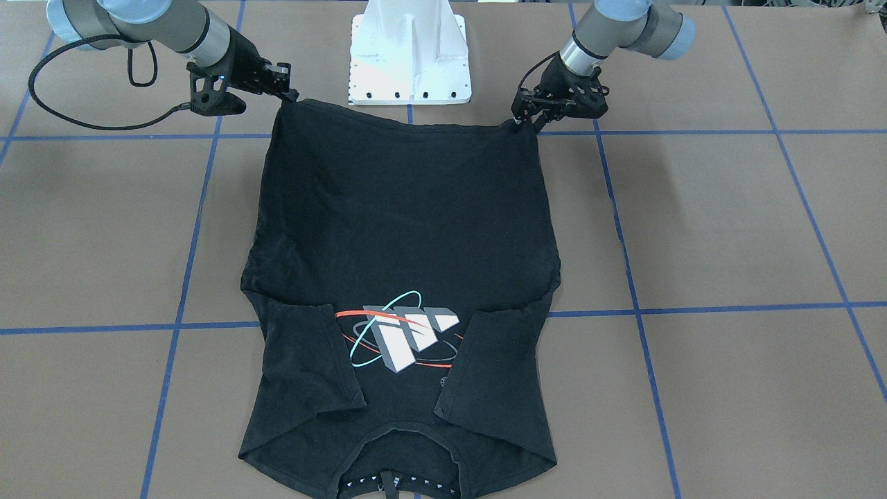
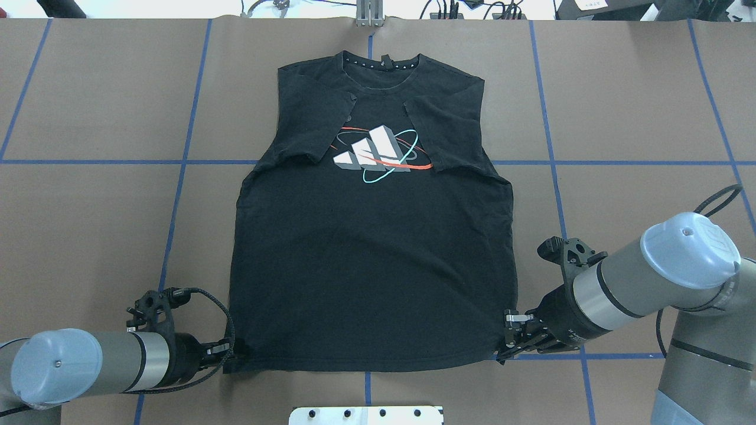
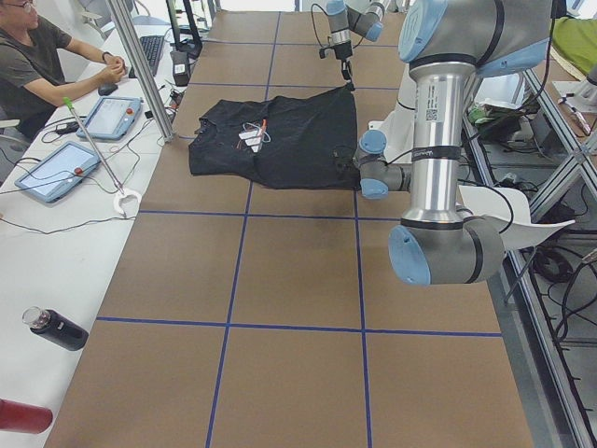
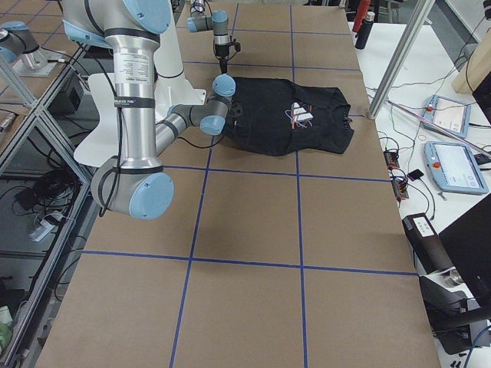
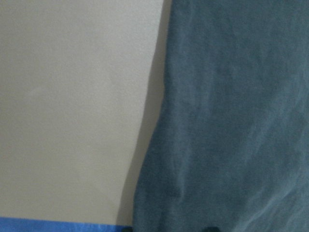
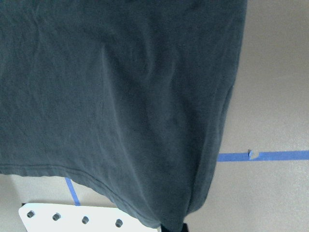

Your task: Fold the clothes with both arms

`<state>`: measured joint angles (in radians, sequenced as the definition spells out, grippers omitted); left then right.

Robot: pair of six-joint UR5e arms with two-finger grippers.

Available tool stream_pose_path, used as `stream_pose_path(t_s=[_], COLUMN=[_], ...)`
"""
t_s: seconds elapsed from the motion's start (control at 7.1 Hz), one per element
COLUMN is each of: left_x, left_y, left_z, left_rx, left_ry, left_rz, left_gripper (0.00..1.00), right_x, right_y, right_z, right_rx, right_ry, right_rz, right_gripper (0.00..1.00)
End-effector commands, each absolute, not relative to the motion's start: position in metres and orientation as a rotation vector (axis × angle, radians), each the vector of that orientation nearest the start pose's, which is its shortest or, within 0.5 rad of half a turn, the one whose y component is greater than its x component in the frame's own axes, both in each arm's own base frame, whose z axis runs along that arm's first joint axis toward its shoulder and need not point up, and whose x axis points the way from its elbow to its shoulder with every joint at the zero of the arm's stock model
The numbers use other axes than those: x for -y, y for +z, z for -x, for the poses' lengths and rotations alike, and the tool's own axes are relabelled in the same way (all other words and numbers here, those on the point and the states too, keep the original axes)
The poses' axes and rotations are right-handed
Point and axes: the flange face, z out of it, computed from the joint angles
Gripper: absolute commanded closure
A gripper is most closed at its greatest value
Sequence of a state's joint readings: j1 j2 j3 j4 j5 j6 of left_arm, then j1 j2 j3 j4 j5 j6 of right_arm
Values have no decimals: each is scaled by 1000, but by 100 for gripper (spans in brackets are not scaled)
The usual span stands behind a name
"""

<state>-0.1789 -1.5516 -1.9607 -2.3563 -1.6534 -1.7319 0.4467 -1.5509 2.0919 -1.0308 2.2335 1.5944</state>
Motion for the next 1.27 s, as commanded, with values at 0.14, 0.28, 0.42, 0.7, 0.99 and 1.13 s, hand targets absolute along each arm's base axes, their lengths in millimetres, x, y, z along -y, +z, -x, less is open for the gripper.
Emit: stream_pose_path(t_s=[0.14, 0.28, 0.42, 0.7, 0.99, 1.13], left_x=[210, 210, 210, 209, 209, 210], left_y=[394, 394, 395, 397, 395, 394], left_z=[-458, -458, -458, -460, -459, -459], left_rx=[-1158, -1158, -1155, -1126, -1129, -1128], left_ry=[-253, -253, -255, -254, -254, -255], left_rz=[63, 62, 62, 65, 63, 62], left_gripper=[49, 53, 63, 63, 63, 63], right_x=[264, 264, 264, 264, 265, 265], right_y=[335, 335, 336, 336, 335, 336], right_z=[384, 384, 384, 384, 383, 383], right_rx=[1134, 1134, 1131, 1132, 1134, 1133], right_ry=[56, 56, 56, 53, 55, 55], right_rz=[363, 363, 365, 369, 368, 371], right_gripper=[100, 100, 100, 100, 100, 100])
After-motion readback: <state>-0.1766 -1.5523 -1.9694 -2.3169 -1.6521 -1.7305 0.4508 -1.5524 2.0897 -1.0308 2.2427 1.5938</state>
